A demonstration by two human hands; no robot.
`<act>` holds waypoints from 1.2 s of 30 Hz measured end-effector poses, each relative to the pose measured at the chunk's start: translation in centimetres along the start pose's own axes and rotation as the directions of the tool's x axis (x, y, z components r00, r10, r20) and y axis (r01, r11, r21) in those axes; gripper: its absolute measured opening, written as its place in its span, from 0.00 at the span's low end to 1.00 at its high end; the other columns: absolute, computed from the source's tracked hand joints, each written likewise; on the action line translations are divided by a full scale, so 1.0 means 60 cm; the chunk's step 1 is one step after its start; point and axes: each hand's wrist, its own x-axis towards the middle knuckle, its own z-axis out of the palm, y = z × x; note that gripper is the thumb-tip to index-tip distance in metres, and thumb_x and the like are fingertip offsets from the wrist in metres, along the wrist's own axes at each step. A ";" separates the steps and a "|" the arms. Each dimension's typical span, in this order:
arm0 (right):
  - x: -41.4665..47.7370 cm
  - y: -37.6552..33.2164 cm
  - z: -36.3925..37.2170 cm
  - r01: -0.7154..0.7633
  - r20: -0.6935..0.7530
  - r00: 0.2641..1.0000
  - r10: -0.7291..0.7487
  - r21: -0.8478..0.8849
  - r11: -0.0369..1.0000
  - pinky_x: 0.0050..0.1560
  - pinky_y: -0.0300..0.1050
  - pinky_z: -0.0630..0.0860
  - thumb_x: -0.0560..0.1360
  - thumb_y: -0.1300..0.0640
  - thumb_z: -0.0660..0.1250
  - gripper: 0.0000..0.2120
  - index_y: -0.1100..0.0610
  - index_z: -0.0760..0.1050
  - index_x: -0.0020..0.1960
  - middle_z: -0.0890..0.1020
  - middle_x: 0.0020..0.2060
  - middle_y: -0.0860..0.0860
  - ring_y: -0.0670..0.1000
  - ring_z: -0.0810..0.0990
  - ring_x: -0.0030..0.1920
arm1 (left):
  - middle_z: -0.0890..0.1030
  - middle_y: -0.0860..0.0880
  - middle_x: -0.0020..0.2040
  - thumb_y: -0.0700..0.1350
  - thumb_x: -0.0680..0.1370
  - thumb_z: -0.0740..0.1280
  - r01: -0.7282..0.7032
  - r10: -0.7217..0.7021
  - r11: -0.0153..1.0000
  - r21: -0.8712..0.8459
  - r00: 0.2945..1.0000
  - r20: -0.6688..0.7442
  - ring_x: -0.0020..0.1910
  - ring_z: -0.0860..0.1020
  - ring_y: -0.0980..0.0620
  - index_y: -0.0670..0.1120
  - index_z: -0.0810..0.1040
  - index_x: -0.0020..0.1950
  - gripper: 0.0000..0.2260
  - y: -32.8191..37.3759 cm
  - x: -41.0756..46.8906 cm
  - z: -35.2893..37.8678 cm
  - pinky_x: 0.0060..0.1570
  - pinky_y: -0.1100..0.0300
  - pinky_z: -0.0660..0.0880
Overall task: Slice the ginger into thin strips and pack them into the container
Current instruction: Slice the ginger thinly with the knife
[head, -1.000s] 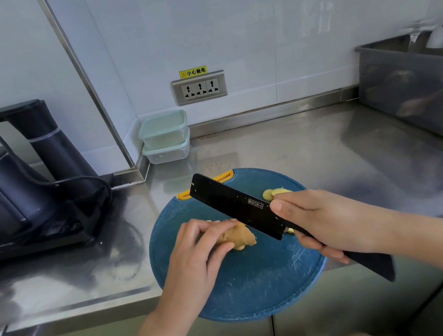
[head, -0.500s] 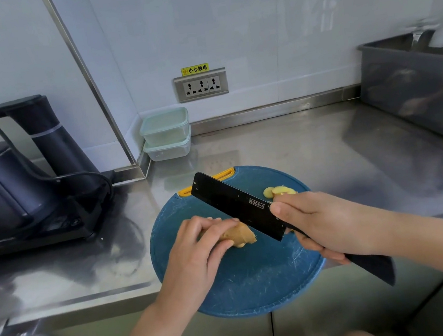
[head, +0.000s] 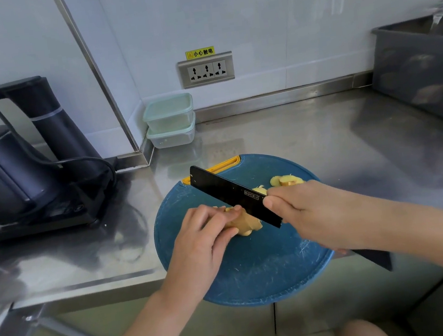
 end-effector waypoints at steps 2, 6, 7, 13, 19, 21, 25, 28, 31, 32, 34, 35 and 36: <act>0.004 -0.003 -0.004 0.008 0.011 1.000 -0.007 -0.028 1.000 0.19 0.34 0.62 0.83 0.49 0.49 0.17 0.55 0.66 0.40 0.66 0.28 0.48 0.45 0.65 0.18 | 0.75 0.53 0.48 0.49 0.77 0.62 0.009 -0.009 1.000 0.003 1.000 -0.001 0.50 0.72 0.55 0.54 0.73 0.60 0.12 0.000 0.000 0.000 0.56 0.72 0.65; -0.005 0.007 -0.016 -0.001 0.060 0.998 0.003 -0.037 0.999 0.18 0.35 0.62 0.83 0.49 0.48 0.17 0.57 0.68 0.43 0.65 0.27 0.49 0.46 0.65 0.15 | 0.75 0.54 0.48 0.49 0.77 0.63 -0.009 0.010 1.000 0.013 1.000 -0.004 0.50 0.72 0.55 0.54 0.73 0.62 0.14 0.002 0.001 -0.001 0.55 0.70 0.67; -0.009 0.011 -0.018 -0.004 0.067 0.998 0.006 -0.036 0.999 0.18 0.34 0.62 0.83 0.50 0.48 0.17 0.58 0.69 0.45 0.65 0.26 0.49 0.45 0.66 0.15 | 0.74 0.55 0.48 0.49 0.77 0.63 -0.014 0.014 1.000 0.004 1.000 -0.007 0.50 0.72 0.55 0.54 0.74 0.63 0.14 0.003 0.002 -0.001 0.55 0.70 0.67; -0.011 0.014 -0.015 -0.028 0.073 0.997 0.031 -0.041 0.999 0.23 0.33 0.66 0.83 0.50 0.48 0.17 0.59 0.69 0.46 0.66 0.28 0.48 0.41 0.69 0.21 | 0.73 0.58 0.48 0.49 0.76 0.64 -0.007 0.008 0.999 -0.039 1.000 0.021 0.51 0.72 0.56 0.56 0.74 0.63 0.15 0.002 0.006 -0.003 0.54 0.70 0.68; 0.022 -0.003 -0.028 -0.009 0.144 0.989 0.028 -0.127 0.992 0.18 0.39 0.65 0.83 0.48 0.47 0.18 0.60 0.66 0.44 0.71 0.31 0.57 0.55 0.69 0.22 | 0.71 0.60 0.47 0.49 0.75 0.67 0.039 -0.038 0.998 -0.040 0.998 0.045 0.47 0.70 0.59 0.55 0.74 0.63 0.16 -0.006 0.001 -0.007 0.51 0.74 0.66; 0.036 -0.012 -0.029 0.004 0.166 0.986 0.022 -0.156 0.988 0.18 0.38 0.66 0.83 0.49 0.47 0.18 0.62 0.66 0.46 0.72 0.31 0.60 0.55 0.69 0.21 | 0.70 0.60 0.46 0.52 0.75 0.64 0.059 -0.058 0.998 -0.037 0.997 0.045 0.46 0.71 0.58 0.56 0.74 0.62 0.14 -0.007 0.001 -0.006 0.49 0.72 0.67; 0.055 -0.025 -0.028 0.034 0.170 0.986 0.003 -0.219 0.975 0.23 0.43 0.71 0.83 0.53 0.46 0.16 0.60 0.65 0.43 0.74 0.31 0.59 0.54 0.70 0.18 | 0.68 0.62 0.46 0.54 0.75 0.62 0.085 -0.083 0.996 -0.038 0.996 0.045 0.45 0.70 0.60 0.57 0.72 0.61 0.14 -0.005 0.001 -0.006 0.49 0.73 0.67; 0.052 -0.021 -0.028 0.034 0.164 0.986 0.004 -0.225 0.974 0.24 0.44 0.70 0.83 0.53 0.46 0.16 0.60 0.65 0.43 0.73 0.30 0.58 0.53 0.69 0.17 | 0.67 0.62 0.45 0.51 0.75 0.65 0.087 -0.086 0.996 -0.032 0.995 0.042 0.44 0.69 0.60 0.57 0.72 0.62 0.15 -0.003 0.001 -0.006 0.49 0.75 0.65; 0.033 -0.007 -0.021 0.024 0.145 0.989 0.005 -0.198 0.980 0.19 0.39 0.66 0.83 0.50 0.47 0.17 0.60 0.66 0.45 0.72 0.32 0.59 0.54 0.69 0.19 | 0.69 0.61 0.45 0.48 0.74 0.68 0.094 -0.092 0.994 -0.055 0.995 0.038 0.44 0.71 0.58 0.56 0.74 0.62 0.17 -0.001 -0.001 -0.010 0.48 0.71 0.67; 0.025 -0.002 -0.019 0.020 0.133 0.991 0.005 -0.184 0.983 0.19 0.39 0.66 0.83 0.50 0.47 0.18 0.59 0.65 0.43 0.71 0.32 0.59 0.54 0.68 0.20 | 0.69 0.61 0.45 0.47 0.74 0.68 0.094 -0.092 0.994 -0.063 0.995 0.039 0.44 0.71 0.57 0.56 0.74 0.63 0.17 -0.001 -0.001 -0.012 0.48 0.70 0.68; 0.011 0.004 -0.016 0.008 0.121 0.993 0.015 -0.182 0.983 0.20 0.40 0.65 0.83 0.50 0.47 0.18 0.60 0.66 0.43 0.68 0.28 0.55 0.52 0.67 0.18 | 0.69 0.61 0.45 0.46 0.74 0.68 0.089 -0.087 0.994 -0.063 0.995 0.044 0.44 0.70 0.58 0.56 0.74 0.63 0.18 0.000 -0.001 -0.014 0.48 0.70 0.68; 0.005 0.004 -0.017 0.005 0.122 0.992 0.018 -0.186 0.983 0.19 0.39 0.65 0.83 0.50 0.47 0.19 0.61 0.67 0.45 0.67 0.28 0.53 0.48 0.65 0.16 | 0.69 0.61 0.45 0.46 0.74 0.68 0.084 -0.081 0.995 -0.060 0.996 0.044 0.44 0.70 0.58 0.56 0.74 0.63 0.18 0.000 -0.001 -0.014 0.48 0.70 0.67; 0.000 0.003 -0.017 0.003 0.127 0.992 0.022 -0.190 0.982 0.19 0.38 0.64 0.83 0.50 0.47 0.19 0.62 0.68 0.47 0.67 0.28 0.52 0.46 0.64 0.14 | 0.69 0.61 0.45 0.46 0.74 0.68 0.078 -0.076 0.995 -0.061 0.996 0.043 0.44 0.69 0.59 0.56 0.74 0.63 0.18 -0.001 -0.002 -0.013 0.48 0.71 0.67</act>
